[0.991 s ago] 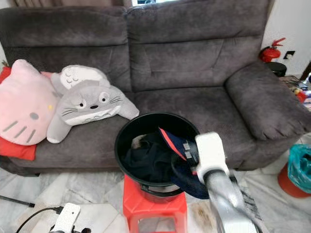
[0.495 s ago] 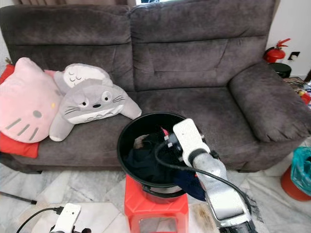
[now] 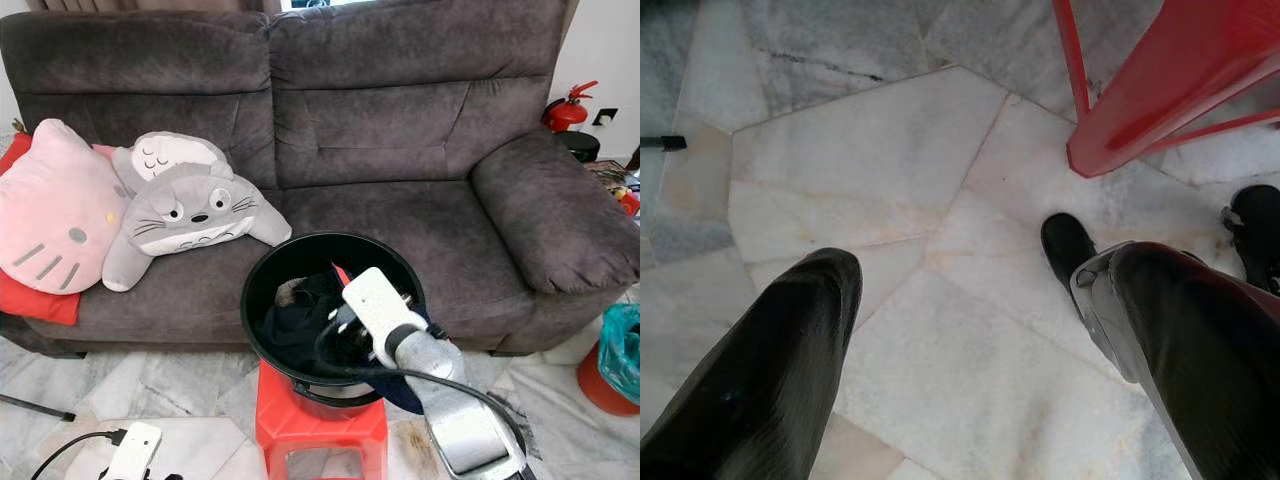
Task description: Hang hanger
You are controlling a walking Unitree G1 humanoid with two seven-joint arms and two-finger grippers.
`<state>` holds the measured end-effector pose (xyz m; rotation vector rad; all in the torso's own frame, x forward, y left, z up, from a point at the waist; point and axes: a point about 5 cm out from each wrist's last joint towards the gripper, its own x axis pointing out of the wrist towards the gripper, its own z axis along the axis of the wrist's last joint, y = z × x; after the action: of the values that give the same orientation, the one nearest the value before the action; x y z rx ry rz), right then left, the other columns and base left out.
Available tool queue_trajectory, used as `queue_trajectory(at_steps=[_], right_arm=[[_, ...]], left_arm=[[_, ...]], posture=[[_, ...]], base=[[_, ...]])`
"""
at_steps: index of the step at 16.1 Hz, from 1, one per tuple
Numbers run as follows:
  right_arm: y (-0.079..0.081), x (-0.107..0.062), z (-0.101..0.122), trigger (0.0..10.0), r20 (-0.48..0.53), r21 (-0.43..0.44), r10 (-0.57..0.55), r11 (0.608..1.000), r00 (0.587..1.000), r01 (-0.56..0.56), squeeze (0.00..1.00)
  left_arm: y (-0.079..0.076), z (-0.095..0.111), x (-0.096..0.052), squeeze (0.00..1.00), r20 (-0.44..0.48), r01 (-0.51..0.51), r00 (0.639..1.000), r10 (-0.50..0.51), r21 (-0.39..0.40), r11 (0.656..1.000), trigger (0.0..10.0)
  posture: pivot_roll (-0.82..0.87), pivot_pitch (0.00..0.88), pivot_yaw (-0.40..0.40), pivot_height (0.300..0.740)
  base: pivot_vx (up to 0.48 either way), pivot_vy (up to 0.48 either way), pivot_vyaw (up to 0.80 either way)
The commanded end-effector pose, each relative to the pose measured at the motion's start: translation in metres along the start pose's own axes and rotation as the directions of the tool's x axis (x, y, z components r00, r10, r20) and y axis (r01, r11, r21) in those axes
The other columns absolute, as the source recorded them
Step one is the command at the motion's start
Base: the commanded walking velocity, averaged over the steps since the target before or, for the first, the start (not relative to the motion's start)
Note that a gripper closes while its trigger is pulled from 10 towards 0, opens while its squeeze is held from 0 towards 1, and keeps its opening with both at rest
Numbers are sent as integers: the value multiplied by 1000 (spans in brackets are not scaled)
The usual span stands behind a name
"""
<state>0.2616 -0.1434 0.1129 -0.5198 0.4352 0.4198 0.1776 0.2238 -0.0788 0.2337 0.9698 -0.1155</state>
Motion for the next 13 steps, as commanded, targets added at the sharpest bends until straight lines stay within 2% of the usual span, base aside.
queue_trajectory(at_steps=[1,4,5,6,7,8,9,13], right_arm=[[2,-2,-2,10000,-28,-16,6,1000,1000,-6,0],[-2,-3,-6,10000,-54,-17,-18,1000,998,17,0],[-4,-3,-4,10000,-49,-15,-25,1000,998,24,604],[-4,-2,-3,10000,-43,-17,-32,999,999,31,1000],[-5,-2,-3,10000,-43,-19,-34,999,999,33,1000],[-8,-1,-3,10000,-59,-50,-67,997,996,64,525],[-10,-1,-4,10000,-67,-56,-83,995,994,79,0],[-15,-1,-11,10000,-93,-75,-116,991,989,110,0]], left_arm=[[3,-7,-2,0,-23,-7,1000,7,-4,1000,10000],[3,-6,-2,0,-23,-7,1000,7,-7,1000,10000],[3,-7,-2,0,-24,-7,1000,7,-6,1000,10000],[3,-6,-2,0,-23,-6,1000,6,-6,1000,10000],[3,-6,-2,0,-23,-6,1000,6,-6,1000,10000],[3,-6,-1,0,-21,1,1000,-1,1,1000,10000],[2,-6,-1,0,-21,1,1000,-1,0,1000,10000],[2,-7,-2,0,-25,-1,1000,1,-3,1000,10000]], posture=[[-199,0,54,740],[-200,0,55,740],[-203,0,56,740],[-203,0,56,740],[-202,0,56,740],[-201,0,56,740],[-201,0,55,740],[-202,0,58,740]], base=[[0,0,0],[0,0,0],[0,0,0],[0,0,0],[0,0,0],[0,0,0],[0,0,0],[0,0,0]])
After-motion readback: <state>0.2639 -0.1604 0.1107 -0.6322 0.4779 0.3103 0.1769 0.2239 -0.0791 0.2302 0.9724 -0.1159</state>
